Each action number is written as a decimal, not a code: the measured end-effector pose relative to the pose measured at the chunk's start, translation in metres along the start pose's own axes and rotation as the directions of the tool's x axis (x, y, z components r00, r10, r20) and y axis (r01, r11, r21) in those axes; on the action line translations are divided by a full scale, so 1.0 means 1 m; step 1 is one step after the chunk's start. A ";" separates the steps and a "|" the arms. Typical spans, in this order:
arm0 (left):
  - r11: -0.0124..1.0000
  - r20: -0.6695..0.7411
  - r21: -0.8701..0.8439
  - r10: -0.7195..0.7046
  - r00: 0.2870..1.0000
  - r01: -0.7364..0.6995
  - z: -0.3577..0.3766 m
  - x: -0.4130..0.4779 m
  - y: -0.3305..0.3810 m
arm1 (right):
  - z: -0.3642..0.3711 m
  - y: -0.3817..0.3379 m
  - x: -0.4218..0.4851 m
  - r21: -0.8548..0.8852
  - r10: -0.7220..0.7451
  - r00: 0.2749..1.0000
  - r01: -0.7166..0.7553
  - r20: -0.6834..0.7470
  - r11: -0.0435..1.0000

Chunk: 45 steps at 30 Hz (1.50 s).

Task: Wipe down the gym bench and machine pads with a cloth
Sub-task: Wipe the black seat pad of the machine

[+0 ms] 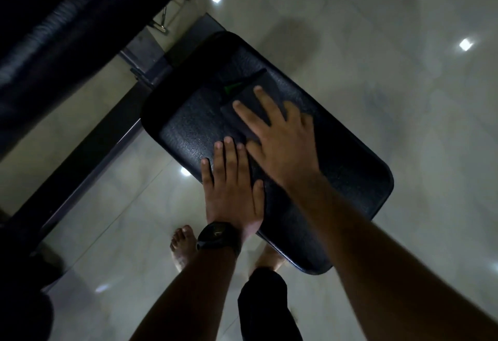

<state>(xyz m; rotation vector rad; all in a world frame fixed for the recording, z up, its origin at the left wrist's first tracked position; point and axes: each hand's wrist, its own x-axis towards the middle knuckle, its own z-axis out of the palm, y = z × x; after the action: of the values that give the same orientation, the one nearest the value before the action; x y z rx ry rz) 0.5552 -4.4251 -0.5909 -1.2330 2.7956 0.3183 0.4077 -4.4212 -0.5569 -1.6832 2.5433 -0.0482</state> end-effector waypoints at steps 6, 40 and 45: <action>0.998 0.010 -0.053 -0.015 1.000 0.016 -0.007 0.001 0.000 | 0.005 -0.003 -0.016 0.124 0.634 0.771 -0.625 -0.056 0.771; 0.986 0.028 0.045 -0.159 0.987 0.158 -0.012 0.042 -0.040 | 0.007 -0.073 0.019 0.095 0.316 0.949 -0.313 -0.013 0.945; 0.978 -0.068 -0.098 -0.192 0.979 0.185 -0.013 0.043 -0.040 | 0.004 -0.026 0.074 0.009 -0.130 0.991 0.130 -0.010 0.991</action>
<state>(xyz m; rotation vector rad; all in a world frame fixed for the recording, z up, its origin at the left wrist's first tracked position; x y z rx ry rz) 0.5560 -4.4847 -0.5908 -1.5494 2.7251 0.3968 0.4033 -4.4993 -0.5631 -1.8473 2.4319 -0.0772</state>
